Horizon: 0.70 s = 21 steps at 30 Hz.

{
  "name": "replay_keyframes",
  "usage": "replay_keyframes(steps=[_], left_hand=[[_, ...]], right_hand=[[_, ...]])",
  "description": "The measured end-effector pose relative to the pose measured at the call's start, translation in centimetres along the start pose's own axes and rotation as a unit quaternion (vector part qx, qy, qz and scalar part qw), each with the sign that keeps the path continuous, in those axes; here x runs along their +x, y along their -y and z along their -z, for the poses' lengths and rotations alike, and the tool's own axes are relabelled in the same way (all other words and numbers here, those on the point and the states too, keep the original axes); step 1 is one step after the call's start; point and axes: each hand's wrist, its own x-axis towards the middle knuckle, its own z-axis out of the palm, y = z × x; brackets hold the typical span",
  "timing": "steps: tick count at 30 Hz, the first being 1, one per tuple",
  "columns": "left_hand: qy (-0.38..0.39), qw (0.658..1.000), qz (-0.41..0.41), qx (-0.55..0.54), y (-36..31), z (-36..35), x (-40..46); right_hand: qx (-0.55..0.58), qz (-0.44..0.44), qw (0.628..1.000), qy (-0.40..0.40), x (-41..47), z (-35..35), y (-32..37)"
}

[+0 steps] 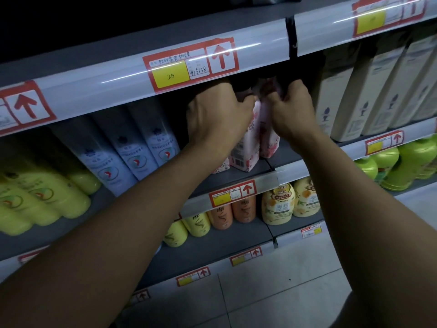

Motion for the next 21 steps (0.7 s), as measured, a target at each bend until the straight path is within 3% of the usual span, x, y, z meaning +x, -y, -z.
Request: replay_keyframes(steps=[6, 21], left_hand=[[0.014, 1.000, -0.013, 0.014, 0.1, 0.7, -0.2], [0.038, 0.996, -0.012, 0.085, 0.1, 0.7, 0.7]], right_hand=[[-0.053, 0.011, 0.999, -0.009, 0.5, -0.2, -0.5], [0.064, -0.035, 0.997, 0.007, -0.1, 1.1, -0.6]])
